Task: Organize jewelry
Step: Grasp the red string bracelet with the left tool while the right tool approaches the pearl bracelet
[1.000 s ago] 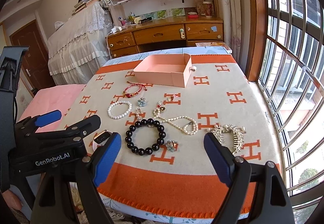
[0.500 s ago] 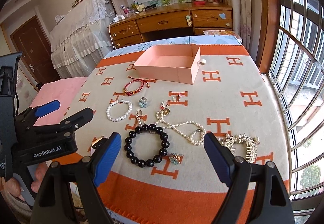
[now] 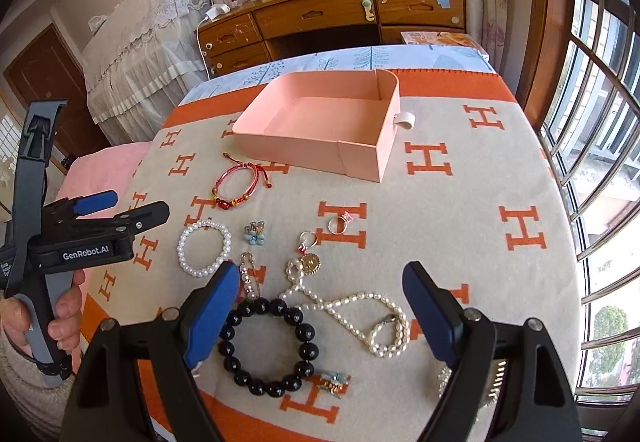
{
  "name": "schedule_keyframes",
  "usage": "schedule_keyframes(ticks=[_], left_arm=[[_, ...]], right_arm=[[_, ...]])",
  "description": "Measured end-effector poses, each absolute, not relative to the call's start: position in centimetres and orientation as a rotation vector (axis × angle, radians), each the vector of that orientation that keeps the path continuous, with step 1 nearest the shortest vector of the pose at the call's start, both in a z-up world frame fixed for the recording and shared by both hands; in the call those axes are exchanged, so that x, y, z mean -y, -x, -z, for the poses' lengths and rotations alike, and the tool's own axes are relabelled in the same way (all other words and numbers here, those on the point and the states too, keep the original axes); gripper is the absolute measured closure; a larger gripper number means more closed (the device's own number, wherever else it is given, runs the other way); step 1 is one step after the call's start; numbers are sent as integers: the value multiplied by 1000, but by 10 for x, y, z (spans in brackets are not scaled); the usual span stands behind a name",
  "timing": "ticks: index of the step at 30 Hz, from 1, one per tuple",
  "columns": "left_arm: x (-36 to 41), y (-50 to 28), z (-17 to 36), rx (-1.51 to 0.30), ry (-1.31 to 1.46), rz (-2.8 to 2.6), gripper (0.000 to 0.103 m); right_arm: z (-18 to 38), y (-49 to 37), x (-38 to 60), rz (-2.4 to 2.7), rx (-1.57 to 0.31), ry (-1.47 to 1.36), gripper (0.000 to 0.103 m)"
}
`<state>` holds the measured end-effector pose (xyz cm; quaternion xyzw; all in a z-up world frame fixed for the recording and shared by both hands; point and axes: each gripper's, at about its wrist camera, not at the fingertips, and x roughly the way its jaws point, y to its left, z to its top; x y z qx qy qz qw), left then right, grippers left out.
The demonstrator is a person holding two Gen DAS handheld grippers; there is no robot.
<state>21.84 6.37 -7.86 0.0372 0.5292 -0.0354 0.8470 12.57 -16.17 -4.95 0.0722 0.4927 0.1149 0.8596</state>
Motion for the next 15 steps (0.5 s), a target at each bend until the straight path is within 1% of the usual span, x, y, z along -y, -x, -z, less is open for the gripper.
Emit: schedule_keyframes(ticks=[2, 6, 9, 11, 13, 15], left_arm=[[-60, -235, 90, -1150, -77, 88, 9], [-55, -261, 112, -1201, -73, 101, 11], [-51, -279, 126, -1245, -58, 110, 21], [-50, -287, 133, -1273, -46, 116, 30], [-50, -293, 140, -1295, -33, 115, 36], [-48, -297, 139, -1284, -41, 119, 36]], right_arm=[[55, -137, 157, -246, -1059, -155, 19], [66, -151, 149, -265, -1104, -147, 19], [74, -157, 145, -277, -1136, -142, 20], [78, -162, 145, -281, -1159, -150, 23], [82, -165, 148, -280, -1179, -157, 24], [85, -167, 151, -271, -1193, -159, 25]])
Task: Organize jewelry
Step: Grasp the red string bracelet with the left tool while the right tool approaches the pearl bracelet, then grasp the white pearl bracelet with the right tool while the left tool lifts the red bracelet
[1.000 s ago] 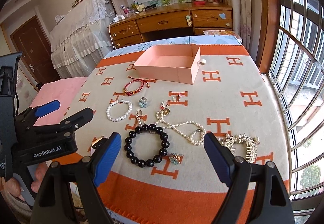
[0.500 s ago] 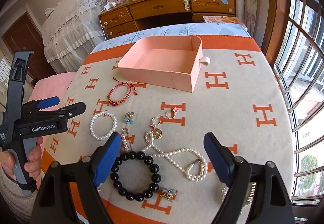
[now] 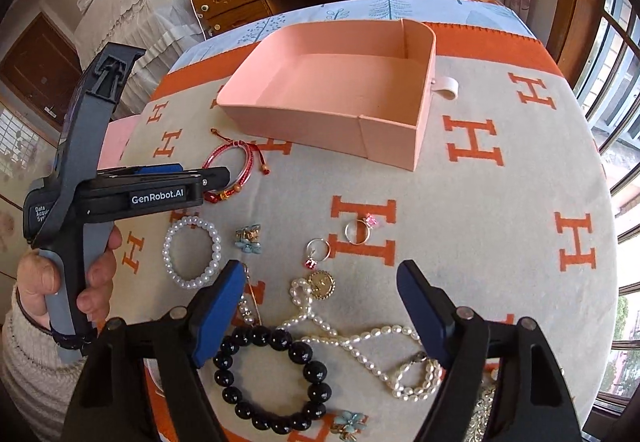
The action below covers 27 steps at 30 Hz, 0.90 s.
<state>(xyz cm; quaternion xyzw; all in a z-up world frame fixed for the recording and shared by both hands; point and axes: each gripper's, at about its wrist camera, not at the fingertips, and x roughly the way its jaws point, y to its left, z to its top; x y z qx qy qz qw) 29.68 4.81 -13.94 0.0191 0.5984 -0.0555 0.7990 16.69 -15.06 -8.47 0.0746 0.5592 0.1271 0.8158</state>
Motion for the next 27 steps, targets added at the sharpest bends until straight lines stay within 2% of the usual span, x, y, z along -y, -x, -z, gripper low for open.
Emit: schedule_keyframes(ticks=[3, 4, 5, 6, 7, 16, 24, 27], left_arm=[[-44, -299, 140, -1278, -53, 119, 38], [-42, -298, 139, -1271, -58, 129, 47], [-41, -297, 137, -1260, -72, 140, 70], [-38, -293, 136, -1256, -81, 151, 86], [-36, -291, 135, -1268, -85, 152, 97], [-65, -275, 124, -1255, -19, 104, 98], [-114, -259, 108, -1224, 40, 60, 97], [-126, -254, 102, -1218, 51, 61, 97]], right_arm=[[88, -167, 150, -269, -1214, -158, 25], [89, -167, 150, -274, -1220, -156, 25], [89, -166, 149, -279, -1225, -154, 26], [90, -166, 146, -283, -1227, -151, 26], [90, -165, 143, -289, -1229, -147, 26], [92, -170, 95, -418, -1278, -115, 35], [105, -192, 45, -480, -1343, -72, 57], [109, -198, 35, -458, -1327, -17, 62]])
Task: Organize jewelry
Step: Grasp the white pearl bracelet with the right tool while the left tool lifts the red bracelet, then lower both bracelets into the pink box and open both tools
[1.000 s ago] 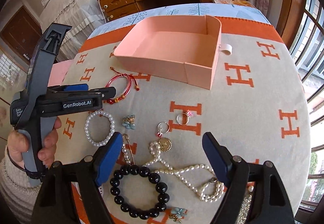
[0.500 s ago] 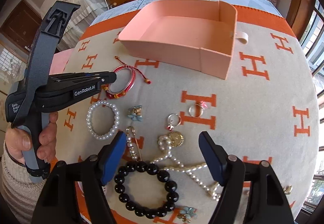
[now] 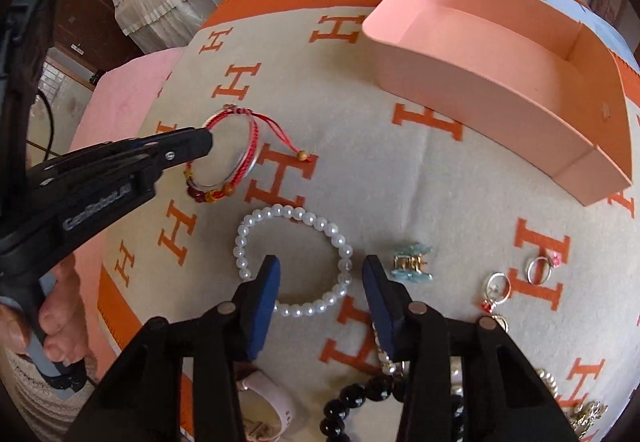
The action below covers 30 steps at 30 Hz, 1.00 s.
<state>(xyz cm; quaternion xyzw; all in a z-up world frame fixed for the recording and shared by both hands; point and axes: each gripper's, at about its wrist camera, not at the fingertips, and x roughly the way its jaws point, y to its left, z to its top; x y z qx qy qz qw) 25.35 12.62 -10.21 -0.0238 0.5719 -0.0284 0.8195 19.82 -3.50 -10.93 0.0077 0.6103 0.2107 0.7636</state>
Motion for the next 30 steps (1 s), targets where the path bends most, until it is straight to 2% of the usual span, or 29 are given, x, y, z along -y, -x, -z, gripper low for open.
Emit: schedule_keyframes(ticks=[1, 5, 10, 17, 24, 30], left_arm=[[-130, -250, 100, -1216, 52, 59, 97], [-148, -233, 94, -1206, 51, 61, 97], [-153, -228, 83, -1188, 47, 63, 97], [-140, -228, 51, -1136, 20, 79, 97], [-104, -246, 22, -1076, -20, 119, 97], [-64, -281, 11, -1023, -26, 159, 97]], right_arm=[[110, -199, 32, -449, -1326, 5, 64], [109, -199, 23, -407, -1298, 121, 92], [100, -193, 30, -419, -1277, 128, 96], [38, -196, 45, -453, -1115, 52, 96], [-14, -211, 70, -387, -992, 14, 96], [-32, -240, 99, -315, -927, -62, 96]])
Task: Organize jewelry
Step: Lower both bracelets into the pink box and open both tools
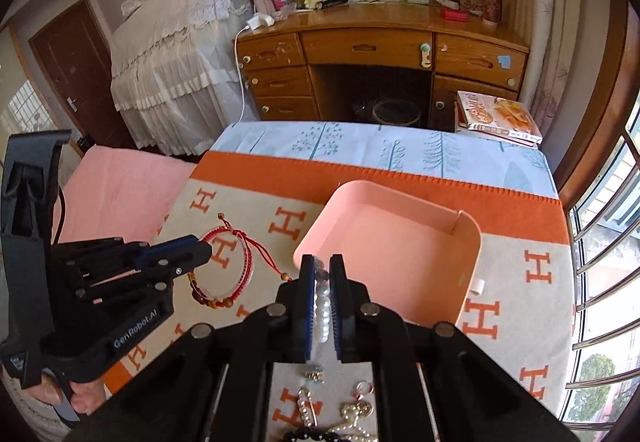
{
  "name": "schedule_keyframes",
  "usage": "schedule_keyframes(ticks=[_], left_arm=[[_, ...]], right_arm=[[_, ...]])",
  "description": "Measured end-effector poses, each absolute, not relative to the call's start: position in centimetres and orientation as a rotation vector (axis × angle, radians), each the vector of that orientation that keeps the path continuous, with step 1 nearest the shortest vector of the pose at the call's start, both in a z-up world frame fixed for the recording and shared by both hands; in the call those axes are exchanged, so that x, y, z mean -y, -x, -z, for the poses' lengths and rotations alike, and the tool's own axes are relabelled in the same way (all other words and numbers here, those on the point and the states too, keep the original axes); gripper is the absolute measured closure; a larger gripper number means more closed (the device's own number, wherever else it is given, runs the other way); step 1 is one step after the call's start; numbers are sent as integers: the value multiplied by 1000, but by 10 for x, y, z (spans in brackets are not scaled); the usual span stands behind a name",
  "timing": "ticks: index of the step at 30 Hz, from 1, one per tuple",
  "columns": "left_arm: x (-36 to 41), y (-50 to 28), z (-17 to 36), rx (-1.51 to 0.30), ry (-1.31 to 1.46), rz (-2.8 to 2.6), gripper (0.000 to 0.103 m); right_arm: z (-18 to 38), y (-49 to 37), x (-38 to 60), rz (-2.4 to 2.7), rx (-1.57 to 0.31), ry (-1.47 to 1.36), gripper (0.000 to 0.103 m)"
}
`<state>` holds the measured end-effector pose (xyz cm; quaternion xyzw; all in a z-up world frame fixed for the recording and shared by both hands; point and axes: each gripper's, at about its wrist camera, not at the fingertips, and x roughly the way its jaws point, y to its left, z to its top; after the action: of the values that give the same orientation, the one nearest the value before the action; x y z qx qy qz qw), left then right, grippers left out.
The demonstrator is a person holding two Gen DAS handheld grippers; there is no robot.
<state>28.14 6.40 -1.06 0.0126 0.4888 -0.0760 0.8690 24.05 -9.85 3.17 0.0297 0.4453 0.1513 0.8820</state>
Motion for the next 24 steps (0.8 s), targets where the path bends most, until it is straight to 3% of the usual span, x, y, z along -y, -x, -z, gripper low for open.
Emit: schedule_keyframes(ticks=[7, 14, 21, 24], left_arm=[[-18, -329, 44, -1046, -53, 181, 97], [4, -346, 113, -1223, -119, 185, 96], [-2, -328, 120, -1320, -76, 183, 91], [-3, -325, 116, -1313, -67, 213, 83]], right_arm=[[0, -269, 127, -239, -968, -124, 96], [45, -273, 156, -171, -1110, -160, 95], [54, -263, 161, -172, -1127, -133, 95], [54, -262, 162, -178, -1130, -151, 95]])
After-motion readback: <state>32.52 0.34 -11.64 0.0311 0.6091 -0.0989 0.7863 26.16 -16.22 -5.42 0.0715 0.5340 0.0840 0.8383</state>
